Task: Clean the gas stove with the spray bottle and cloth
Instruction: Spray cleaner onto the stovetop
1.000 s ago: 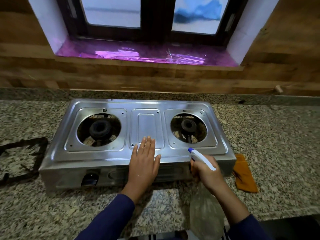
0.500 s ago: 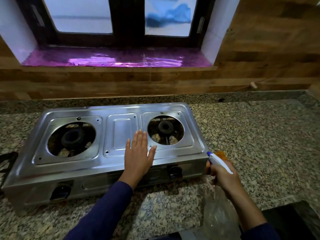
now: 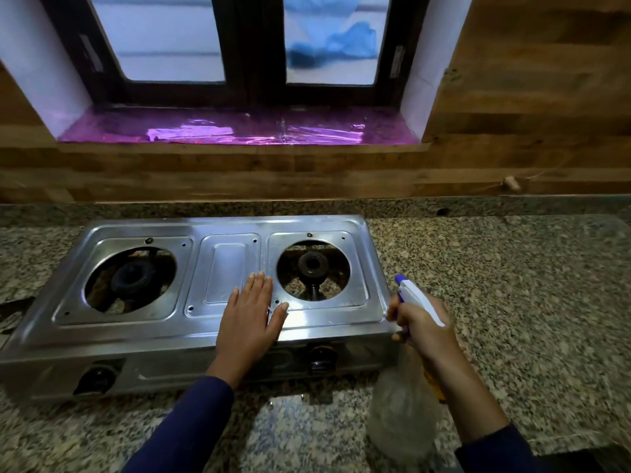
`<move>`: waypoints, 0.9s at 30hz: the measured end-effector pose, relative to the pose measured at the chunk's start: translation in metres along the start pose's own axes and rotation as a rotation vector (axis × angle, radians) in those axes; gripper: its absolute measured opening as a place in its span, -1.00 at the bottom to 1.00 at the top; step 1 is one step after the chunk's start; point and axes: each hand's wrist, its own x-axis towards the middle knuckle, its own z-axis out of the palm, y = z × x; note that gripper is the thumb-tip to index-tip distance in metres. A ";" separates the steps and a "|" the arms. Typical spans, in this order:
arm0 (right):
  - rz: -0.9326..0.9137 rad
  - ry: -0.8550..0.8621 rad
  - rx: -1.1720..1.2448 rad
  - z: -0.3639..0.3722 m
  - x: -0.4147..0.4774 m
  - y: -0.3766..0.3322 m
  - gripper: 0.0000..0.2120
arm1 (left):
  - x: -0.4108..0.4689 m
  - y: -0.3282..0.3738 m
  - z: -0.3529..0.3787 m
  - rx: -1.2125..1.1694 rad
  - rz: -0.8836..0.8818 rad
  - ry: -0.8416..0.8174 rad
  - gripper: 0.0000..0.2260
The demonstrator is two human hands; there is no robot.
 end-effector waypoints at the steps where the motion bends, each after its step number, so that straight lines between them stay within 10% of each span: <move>1: -0.008 -0.039 0.010 0.002 0.002 -0.002 -0.78 | 0.000 0.001 0.000 0.000 -0.001 0.013 -0.32; 11: -0.094 -0.417 -0.047 0.057 0.003 0.001 -0.78 | -0.021 -0.003 -0.008 0.079 -0.179 0.076 -0.34; 27: -0.158 -0.420 -0.148 0.195 -0.054 0.004 -0.84 | -0.098 -0.179 -0.064 0.118 -0.320 0.154 -0.33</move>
